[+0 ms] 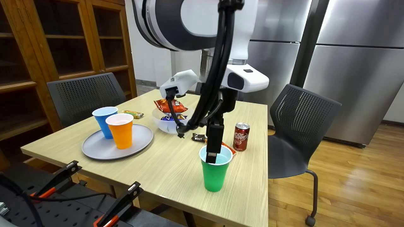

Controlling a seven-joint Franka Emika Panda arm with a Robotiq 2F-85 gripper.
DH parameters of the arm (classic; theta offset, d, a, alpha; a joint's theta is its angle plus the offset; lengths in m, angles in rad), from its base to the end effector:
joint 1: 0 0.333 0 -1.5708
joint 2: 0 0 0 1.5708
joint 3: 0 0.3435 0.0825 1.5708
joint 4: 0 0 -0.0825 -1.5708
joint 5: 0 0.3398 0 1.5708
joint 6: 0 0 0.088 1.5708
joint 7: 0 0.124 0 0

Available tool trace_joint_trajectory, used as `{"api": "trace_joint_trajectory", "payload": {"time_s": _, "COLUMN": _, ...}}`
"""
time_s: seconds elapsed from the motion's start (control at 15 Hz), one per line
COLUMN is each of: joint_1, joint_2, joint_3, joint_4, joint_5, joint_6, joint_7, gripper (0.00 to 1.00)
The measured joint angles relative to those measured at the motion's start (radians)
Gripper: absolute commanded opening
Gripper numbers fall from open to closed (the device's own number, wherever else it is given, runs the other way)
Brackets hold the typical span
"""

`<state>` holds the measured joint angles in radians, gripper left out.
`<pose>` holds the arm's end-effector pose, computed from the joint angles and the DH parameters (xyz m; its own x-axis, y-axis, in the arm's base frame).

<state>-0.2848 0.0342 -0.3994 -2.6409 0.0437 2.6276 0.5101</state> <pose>0.3114 -0.2556 0.2801 0.3309 -0.9427 -0.0421 -0.9432 -0.3318 0.0162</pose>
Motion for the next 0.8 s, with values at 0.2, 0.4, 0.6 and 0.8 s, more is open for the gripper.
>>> {"api": "trace_joint_trajectory", "payload": {"time_s": 0.2, "joint_1": -0.010, "joint_2": 0.000, "joint_3": -0.002, "joint_4": -0.010, "joint_5": 0.001, "joint_6": 0.000, "joint_7": 0.007, "gripper": 1.00}}
{"api": "trace_joint_trajectory", "payload": {"time_s": 0.4, "joint_1": -0.010, "joint_2": 0.004, "joint_3": -0.002, "joint_4": -0.013, "joint_5": 0.014, "joint_6": 0.002, "joint_7": 0.018, "gripper": 1.00}}
{"api": "trace_joint_trajectory", "payload": {"time_s": 0.6, "joint_1": -0.010, "joint_2": 0.021, "joint_3": -0.002, "joint_4": -0.013, "joint_5": 0.032, "joint_6": 0.010, "joint_7": 0.030, "gripper": 1.00}}
{"api": "trace_joint_trajectory", "payload": {"time_s": 0.8, "joint_1": -0.010, "joint_2": 0.057, "joint_3": -0.002, "joint_4": -0.005, "joint_5": 0.062, "joint_6": 0.018, "joint_7": 0.035, "gripper": 1.00}}
